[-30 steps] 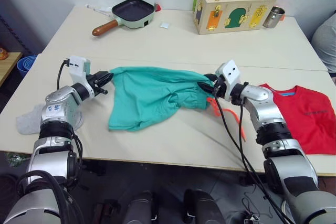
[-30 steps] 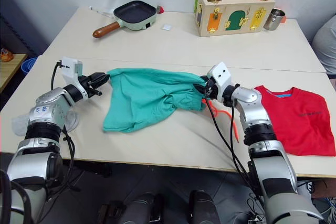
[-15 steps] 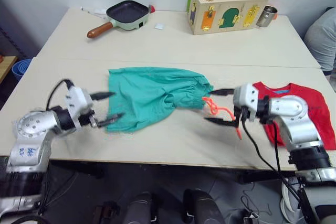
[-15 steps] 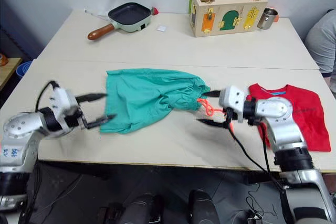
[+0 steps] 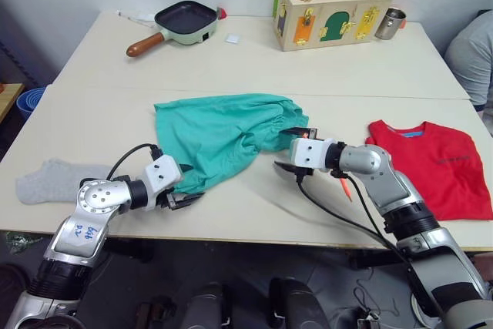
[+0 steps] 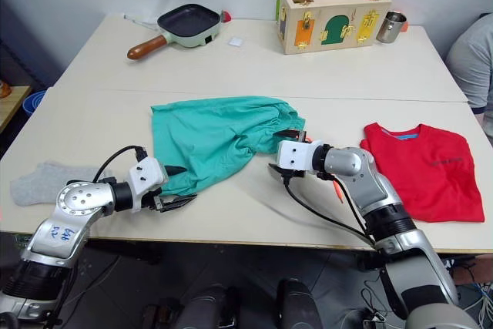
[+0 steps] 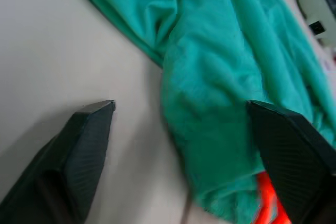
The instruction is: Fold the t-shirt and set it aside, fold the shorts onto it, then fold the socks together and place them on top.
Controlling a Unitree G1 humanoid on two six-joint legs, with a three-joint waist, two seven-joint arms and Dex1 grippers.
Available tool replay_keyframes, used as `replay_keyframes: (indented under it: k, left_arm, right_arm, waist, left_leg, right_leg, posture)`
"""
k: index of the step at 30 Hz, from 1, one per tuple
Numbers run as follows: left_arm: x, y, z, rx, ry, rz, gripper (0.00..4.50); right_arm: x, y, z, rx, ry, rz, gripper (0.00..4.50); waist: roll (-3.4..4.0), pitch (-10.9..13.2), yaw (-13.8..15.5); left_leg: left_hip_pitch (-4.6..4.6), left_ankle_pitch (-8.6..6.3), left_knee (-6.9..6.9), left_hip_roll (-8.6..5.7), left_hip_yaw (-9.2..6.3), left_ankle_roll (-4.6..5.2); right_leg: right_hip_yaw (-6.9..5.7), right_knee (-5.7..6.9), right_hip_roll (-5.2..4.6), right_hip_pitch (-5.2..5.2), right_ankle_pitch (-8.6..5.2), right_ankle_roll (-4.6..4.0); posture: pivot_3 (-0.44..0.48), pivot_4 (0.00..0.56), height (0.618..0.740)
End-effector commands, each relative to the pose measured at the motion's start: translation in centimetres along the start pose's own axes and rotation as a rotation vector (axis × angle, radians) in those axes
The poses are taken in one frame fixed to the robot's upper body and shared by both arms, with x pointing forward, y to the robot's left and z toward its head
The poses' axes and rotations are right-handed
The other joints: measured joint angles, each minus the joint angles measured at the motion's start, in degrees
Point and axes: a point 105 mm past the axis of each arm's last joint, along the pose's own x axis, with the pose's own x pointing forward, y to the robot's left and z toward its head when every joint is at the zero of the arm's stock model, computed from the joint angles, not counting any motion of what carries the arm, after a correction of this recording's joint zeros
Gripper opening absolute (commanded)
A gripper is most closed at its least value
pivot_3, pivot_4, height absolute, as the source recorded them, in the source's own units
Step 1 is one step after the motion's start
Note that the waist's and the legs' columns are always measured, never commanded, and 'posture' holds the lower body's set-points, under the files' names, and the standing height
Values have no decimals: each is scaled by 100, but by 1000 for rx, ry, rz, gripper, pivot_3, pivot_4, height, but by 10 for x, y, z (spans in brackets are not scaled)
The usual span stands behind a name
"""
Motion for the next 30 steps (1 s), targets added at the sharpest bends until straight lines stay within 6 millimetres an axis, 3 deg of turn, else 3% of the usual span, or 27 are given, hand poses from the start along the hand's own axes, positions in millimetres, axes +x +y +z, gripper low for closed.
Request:
replay_keyframes:
  k: [1, 4, 8, 12, 16, 23, 30]
  left_arm:
    - [1, 3, -5, 10, 47, 17, 3784]
    - [2, 1, -8, -21, 58, 9, 3784]
    - [1, -1, -14, -42, 78, -2, 2587]
    - [-3, -1, -22, -49, 107, -9, 1366]
    - [-17, 3, -36, -41, 146, -16, 130]
    - [-33, 12, -41, 78, 141, -59, 30]
    - [-40, 1, -28, 197, 13, -177, 30]
  right_arm:
    - [4, -7, 4, -67, -4, -35, 2471]
    - [6, -11, 2, -95, 9, -51, 1456]
    - [6, -11, -10, -86, 61, -29, 2]
    - [0, -15, -16, -79, 73, -26, 0]
    - [-29, -12, -26, -65, 85, 49, 0]
    - [-75, 7, -26, -13, 79, 197, 0]
    - [-119, 55, -16, 140, 48, 414, 0]
  waist:
    - [0, 0, 4]
    - [0, 0, -3]
    - [0, 0, -4]
    - [0, 0, -9]
    - [0, 0, -4]
    - [1, 0, -20]
    - [0, 0, 14]
  left_leg:
    - [0, 0, 1, 0, 0, 1]
    - [0, 2, 6, -1, 1, 3]
    - [8, 5, 5, 0, 1, 0]
    - [14, 6, 5, 0, 1, 0]
    - [16, 6, 1, 0, 1, -1]
    - [48, 13, -44, 2, 13, -10]
    - [42, 11, -52, 4, 20, -8]
  right_leg:
    - [0, -2, 0, 2, 0, 0]
    - [1, -2, -1, 5, 0, 0]
    - [2, 1, 0, 10, 0, 0]
    - [4, 2, -1, 14, 0, 0]
    - [4, 2, -1, 14, 0, 0]
    - [12, -5, -3, 22, -2, -4]
    - [12, -14, -6, 16, -4, -8]
  posture:
    - [0, 150, 740]
    - [0, 150, 740]
    - [0, 150, 740]
    - [0, 150, 740]
    - [0, 150, 740]
    - [0, 150, 740]
    - [0, 150, 740]
